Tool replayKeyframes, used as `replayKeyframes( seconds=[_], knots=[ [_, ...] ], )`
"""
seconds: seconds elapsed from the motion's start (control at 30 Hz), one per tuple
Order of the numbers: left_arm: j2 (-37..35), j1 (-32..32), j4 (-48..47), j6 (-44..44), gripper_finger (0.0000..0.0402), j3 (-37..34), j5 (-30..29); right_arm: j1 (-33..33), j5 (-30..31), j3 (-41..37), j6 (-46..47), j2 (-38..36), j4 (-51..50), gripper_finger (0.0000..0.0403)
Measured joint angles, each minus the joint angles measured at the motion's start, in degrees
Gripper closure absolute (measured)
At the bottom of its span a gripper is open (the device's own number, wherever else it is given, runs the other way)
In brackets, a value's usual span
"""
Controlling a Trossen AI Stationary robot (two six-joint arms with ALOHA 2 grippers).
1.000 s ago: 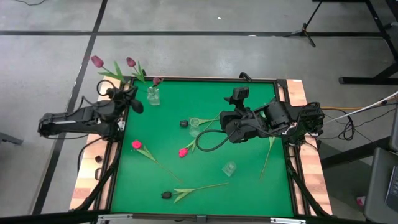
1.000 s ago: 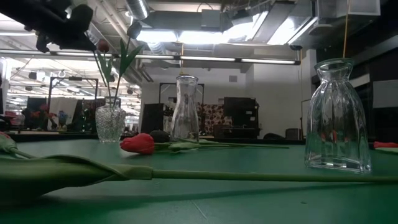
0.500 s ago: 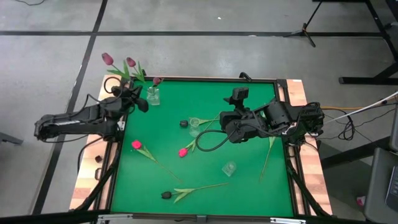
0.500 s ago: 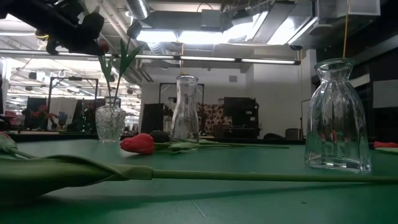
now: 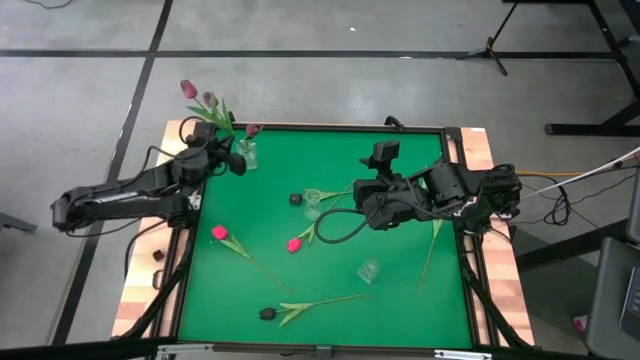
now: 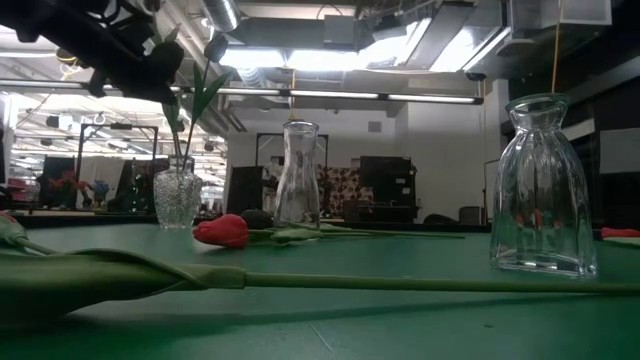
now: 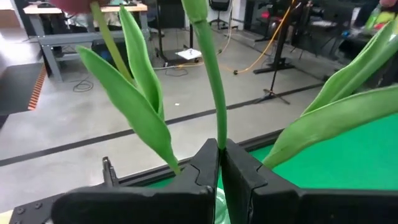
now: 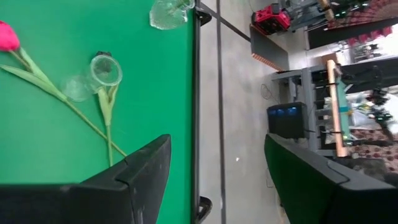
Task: Sort flowers into vase by color
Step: Put the dark red tulip into the top transparent vase
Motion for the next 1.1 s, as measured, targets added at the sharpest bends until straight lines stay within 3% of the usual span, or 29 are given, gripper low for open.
replayKeyframes(
  seconds=[0.87, 1.1],
  knots=[
    [8.98, 7.55, 0.70, -1.88, 0.0392, -0.02, 8.00, 0.00, -1.99, 0.00, 1.23, 0.00, 0.02, 0.0143],
    [9.01, 7.88, -0.05, -1.97, 0.0350, -0.02, 11.51, 0.00, -1.99, 0.00, 1.21, 0.00, 0.00, 0.0143]
  ],
)
